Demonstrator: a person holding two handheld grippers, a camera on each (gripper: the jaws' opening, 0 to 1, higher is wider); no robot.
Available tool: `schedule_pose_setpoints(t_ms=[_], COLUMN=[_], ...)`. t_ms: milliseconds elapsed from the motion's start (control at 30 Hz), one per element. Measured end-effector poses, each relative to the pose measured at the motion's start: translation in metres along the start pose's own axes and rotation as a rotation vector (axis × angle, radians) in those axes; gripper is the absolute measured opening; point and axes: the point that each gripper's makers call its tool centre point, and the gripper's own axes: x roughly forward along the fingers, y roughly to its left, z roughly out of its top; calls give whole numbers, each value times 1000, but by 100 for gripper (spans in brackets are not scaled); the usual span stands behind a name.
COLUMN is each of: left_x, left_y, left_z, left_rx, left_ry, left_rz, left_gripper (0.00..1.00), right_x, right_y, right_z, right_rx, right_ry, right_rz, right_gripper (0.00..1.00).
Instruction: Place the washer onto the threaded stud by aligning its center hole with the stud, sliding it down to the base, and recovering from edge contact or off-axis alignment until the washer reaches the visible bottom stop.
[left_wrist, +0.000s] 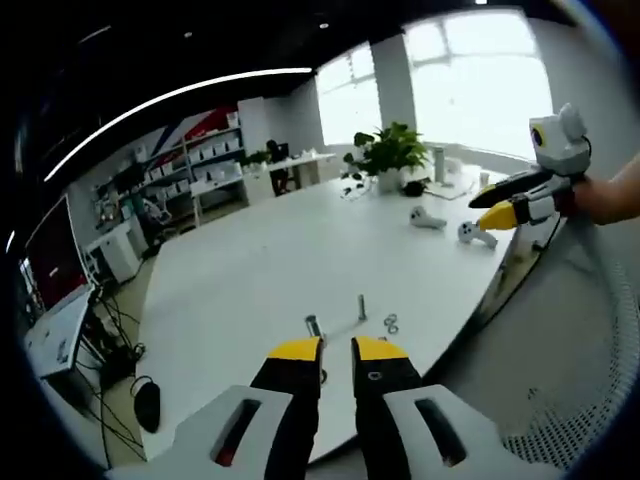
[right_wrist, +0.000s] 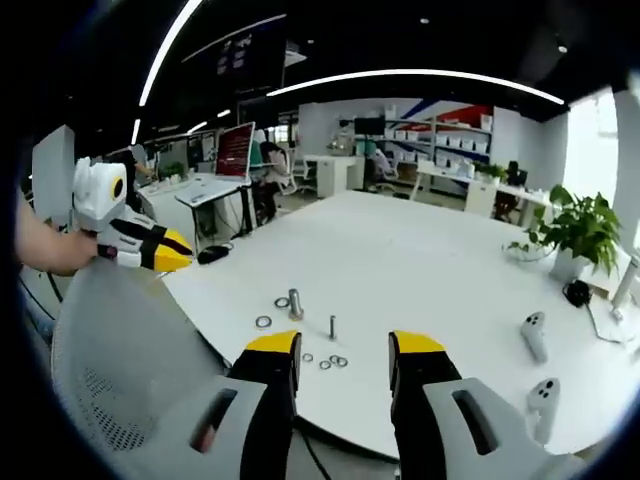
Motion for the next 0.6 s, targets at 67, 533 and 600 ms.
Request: schedule_pose_setpoints(t_ms=[67, 533, 600], left_x=[-2, -5, -3], left_y=[-4, 18, 16], left_z=[3, -12, -15], left_rx=[47, -138, -153], left_ry=[-9, -27, -13], left_rz=[-16, 13, -1], left_gripper=[8, 10, 10], right_x=[6, 8, 7], right_y=[0, -4, -4], right_z=[-3, -12, -12], right_rx=[-1, 68, 73], right_ry=[19, 22, 22], right_rz=[2, 13, 8], right_gripper=[36, 35, 35])
